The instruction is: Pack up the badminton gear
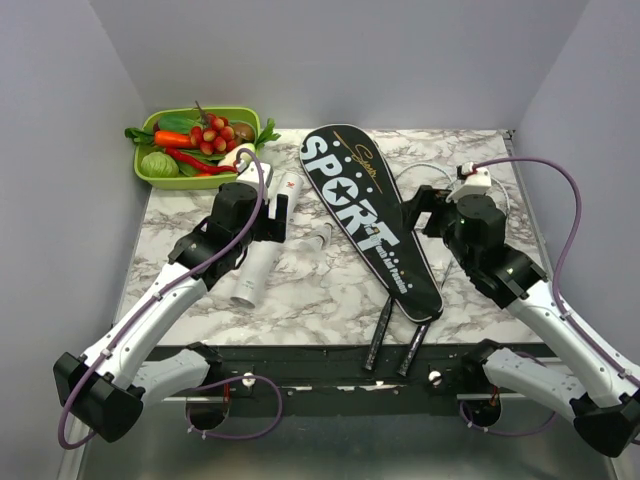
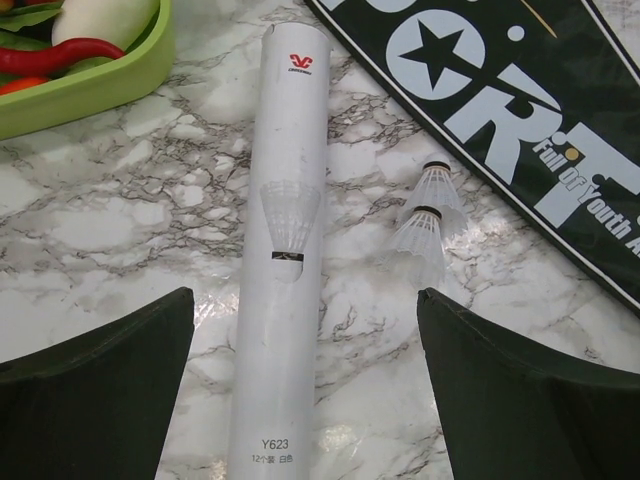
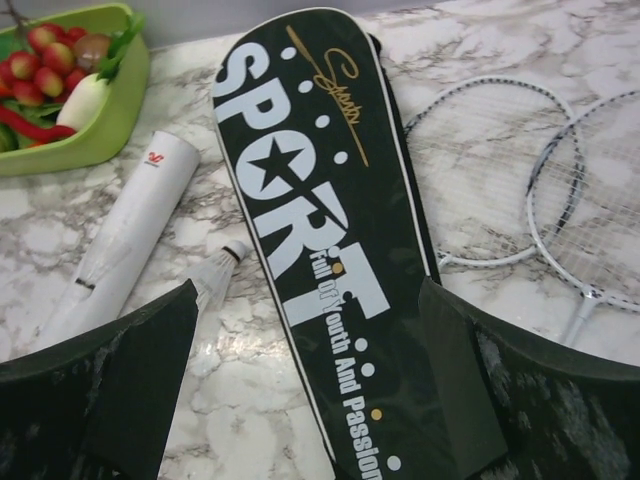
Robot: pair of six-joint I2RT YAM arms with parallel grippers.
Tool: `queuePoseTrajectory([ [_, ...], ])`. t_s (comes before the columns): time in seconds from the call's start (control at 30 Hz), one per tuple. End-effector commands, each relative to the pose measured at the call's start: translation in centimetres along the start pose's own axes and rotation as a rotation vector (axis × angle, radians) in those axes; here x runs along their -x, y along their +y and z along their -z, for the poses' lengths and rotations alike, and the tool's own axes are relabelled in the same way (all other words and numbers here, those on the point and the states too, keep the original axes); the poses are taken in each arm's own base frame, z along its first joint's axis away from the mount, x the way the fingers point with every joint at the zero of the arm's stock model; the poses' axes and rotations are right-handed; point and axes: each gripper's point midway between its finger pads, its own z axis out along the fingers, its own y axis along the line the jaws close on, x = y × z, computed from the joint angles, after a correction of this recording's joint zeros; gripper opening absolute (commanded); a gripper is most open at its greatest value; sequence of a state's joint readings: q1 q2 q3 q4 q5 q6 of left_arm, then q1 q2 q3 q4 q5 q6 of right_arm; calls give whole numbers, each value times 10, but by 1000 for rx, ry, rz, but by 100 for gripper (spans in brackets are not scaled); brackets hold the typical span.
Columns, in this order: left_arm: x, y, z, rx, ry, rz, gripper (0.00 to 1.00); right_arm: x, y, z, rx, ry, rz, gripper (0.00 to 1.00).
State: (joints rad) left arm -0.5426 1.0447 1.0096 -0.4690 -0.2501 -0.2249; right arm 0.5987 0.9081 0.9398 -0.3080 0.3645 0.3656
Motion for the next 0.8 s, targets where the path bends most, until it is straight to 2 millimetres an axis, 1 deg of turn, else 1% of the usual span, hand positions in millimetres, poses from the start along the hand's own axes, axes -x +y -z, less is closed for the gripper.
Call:
queuePoseTrajectory([
  [0.0,4,-2,6,-19,10,-25,99,4,-19,4,-115,7,4,100],
  [0.03,3,1,5,-4,9,-27,99,-2,-16,3,-84,27,53,100],
  [0.1,3,6,2,36,14,-9,99,-5,-11,-1,-58,39,73,100],
  [0.13,7,11,3,66,9,0,99,-12,-6,-6,-35,75,104,100],
  [0.17,6,11,2,70,19,0,99,-8,-2,-7,-23,86,108,100],
  [0.2,3,10,1,69,38,-6,99,-15,-3,-8,-28,121,120,100],
  [0.3,-1,8,1,54,67,-31,99,-29,3,-11,9,174,136,100],
  [0.37,2,15,-1,98,74,-34,99,-36,1,-14,0,191,133,100],
  [0.4,-5,18,-8,127,116,-55,99,-40,0,-15,-6,200,134,100],
  [0.43,2,22,-10,146,115,-85,99,-44,1,-15,2,214,135,100],
  [0.47,2,29,-15,190,126,-105,99,-47,3,-16,10,228,134,100],
  [0.5,-8,31,-28,209,180,-137,98,-55,4,-17,19,252,135,100],
  [0.53,-7,31,-34,203,195,-166,94,-61,11,-17,68,280,138,100],
  [0.57,-10,32,-43,193,223,-227,87,-67,16,-16,96,300,142,100],
  [0.6,-20,35,-58,216,265,-255,87,-72,19,-17,112,319,142,100],
  [0.63,-18,37,-65,221,270,-262,87,-80,22,-16,138,346,132,100],
  [0.67,-19,37,-73,212,277,-277,86,-84,23,-16,143,356,125,100],
  [0.7,-25,32,-90,162,298,-271,83,-88,26,-17,158,359,119,100],
  [0.73,-24,27,-97,119,296,-288,82,-93,29,-16,181,377,112,100],
  [0.77,-25,22,-103,88,301,-308,82,-98,28,-16,181,389,109,100],
])
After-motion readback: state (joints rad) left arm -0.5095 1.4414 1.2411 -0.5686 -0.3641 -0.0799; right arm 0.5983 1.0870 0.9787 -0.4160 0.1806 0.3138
